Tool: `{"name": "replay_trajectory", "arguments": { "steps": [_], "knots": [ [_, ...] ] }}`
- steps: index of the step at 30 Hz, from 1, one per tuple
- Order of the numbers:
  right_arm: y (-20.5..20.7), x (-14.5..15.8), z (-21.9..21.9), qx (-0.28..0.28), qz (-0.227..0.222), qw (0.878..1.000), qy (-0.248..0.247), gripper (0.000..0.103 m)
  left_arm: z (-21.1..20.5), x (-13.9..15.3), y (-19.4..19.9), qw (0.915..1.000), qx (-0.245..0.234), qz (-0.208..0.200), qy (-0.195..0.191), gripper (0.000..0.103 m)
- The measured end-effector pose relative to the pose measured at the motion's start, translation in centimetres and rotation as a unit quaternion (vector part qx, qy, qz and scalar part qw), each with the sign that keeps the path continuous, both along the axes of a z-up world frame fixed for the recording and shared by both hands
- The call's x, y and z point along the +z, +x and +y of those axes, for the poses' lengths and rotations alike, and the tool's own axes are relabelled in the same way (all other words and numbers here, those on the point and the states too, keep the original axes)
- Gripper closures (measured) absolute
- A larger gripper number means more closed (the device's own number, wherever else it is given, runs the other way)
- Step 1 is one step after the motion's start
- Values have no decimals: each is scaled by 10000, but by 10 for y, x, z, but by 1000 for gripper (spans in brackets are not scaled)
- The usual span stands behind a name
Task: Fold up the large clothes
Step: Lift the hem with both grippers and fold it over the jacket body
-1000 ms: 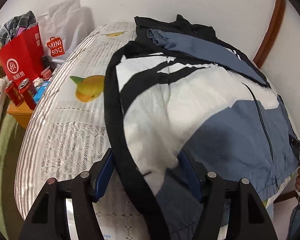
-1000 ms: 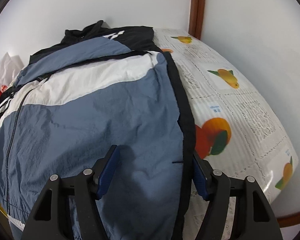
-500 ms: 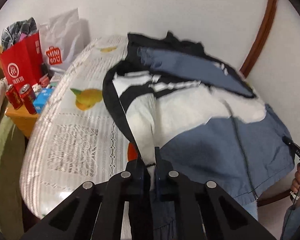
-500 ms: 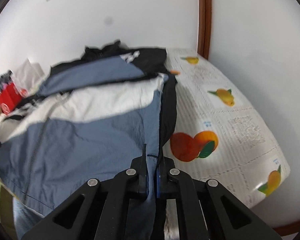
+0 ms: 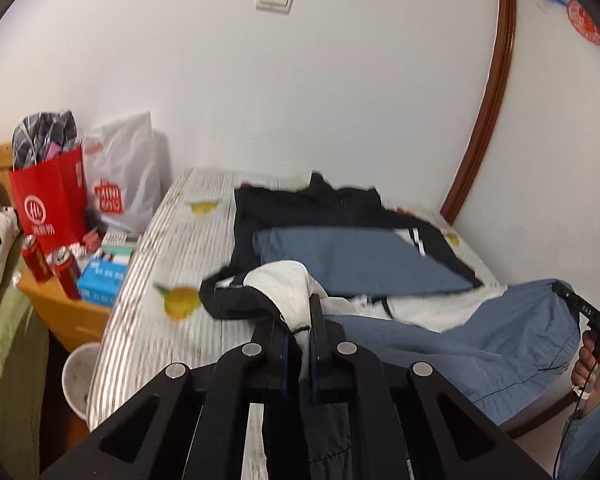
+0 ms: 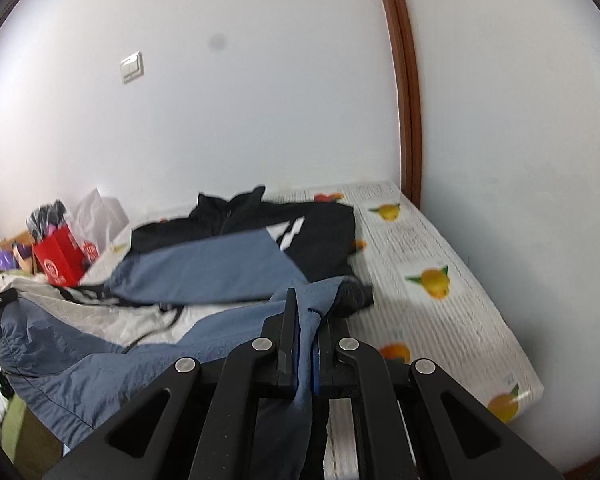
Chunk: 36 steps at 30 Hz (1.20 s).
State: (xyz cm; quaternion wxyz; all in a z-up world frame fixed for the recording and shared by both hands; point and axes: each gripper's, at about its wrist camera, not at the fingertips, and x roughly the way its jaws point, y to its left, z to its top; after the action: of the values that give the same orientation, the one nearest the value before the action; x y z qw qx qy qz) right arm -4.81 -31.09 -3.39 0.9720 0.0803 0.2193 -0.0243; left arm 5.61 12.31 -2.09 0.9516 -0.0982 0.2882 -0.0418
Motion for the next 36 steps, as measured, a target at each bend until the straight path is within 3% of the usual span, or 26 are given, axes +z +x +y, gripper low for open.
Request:
{"name": "replay_trajectory", "arguments": {
  "steps": [7, 17, 29, 36],
  "knots": [
    [50, 25, 1, -137, -218, 9995, -154, 99, 4, 14, 55, 9994, 235, -183, 183, 95],
    [152, 36, -4, -136, -76, 9999, -13, 98, 28, -5, 146, 9990, 396, 156, -148, 95],
    [248, -38, -13, -340, 664, 9971, -142, 98, 29, -79, 223, 9942, 445, 979, 81, 90],
    [279, -77, -22, -519, 1142, 9920, -168, 95, 26, -98, 238, 9914, 436, 1224, 131, 88]
  ]
}}
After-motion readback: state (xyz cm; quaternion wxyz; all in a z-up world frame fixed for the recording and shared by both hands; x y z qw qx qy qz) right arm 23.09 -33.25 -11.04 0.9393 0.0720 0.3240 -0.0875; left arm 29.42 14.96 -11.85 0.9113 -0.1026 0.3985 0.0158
